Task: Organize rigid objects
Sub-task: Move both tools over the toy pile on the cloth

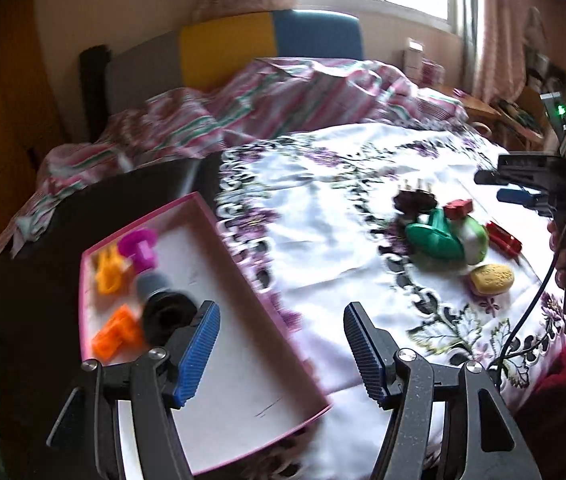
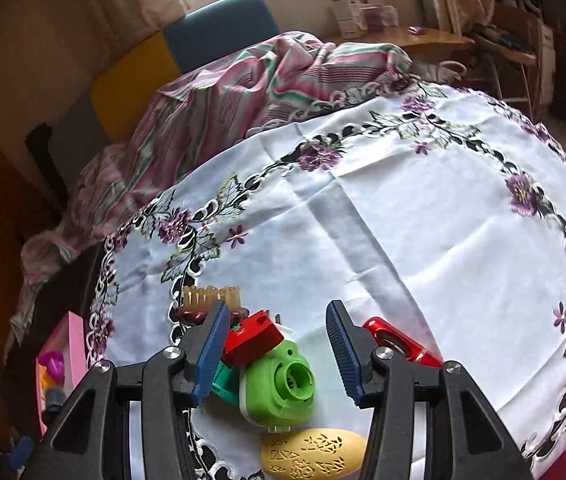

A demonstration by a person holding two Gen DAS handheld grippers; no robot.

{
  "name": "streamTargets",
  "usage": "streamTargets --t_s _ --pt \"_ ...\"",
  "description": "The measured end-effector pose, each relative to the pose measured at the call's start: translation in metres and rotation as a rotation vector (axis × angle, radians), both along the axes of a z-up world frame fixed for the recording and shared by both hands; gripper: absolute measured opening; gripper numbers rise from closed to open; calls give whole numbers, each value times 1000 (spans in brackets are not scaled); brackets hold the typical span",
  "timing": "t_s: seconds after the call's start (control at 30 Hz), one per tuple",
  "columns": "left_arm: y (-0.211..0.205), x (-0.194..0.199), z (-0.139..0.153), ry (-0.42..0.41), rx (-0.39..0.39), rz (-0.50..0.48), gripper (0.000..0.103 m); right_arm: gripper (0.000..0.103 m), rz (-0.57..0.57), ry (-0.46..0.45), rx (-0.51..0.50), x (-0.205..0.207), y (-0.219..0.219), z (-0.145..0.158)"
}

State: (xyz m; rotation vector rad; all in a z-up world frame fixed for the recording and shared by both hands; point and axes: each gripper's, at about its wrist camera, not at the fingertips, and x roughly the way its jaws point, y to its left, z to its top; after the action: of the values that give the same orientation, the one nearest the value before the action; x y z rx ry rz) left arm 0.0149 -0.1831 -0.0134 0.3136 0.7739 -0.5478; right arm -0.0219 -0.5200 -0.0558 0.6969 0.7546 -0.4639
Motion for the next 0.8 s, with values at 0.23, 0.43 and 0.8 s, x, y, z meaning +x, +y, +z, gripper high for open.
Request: streamTargets --t_s 0.23,0.43,0.8 --pt "-51 1 -11 23 34 -96 65 51 -38 -12 50 -6 -11 -4" --pt "-82 6 -26 68 63 -150 65 51 -56 -19 90 -8 -18 -8" --pt "-117 44 -40 210 2 -151 65 51 -79 -17 140 -9 -25 -13"
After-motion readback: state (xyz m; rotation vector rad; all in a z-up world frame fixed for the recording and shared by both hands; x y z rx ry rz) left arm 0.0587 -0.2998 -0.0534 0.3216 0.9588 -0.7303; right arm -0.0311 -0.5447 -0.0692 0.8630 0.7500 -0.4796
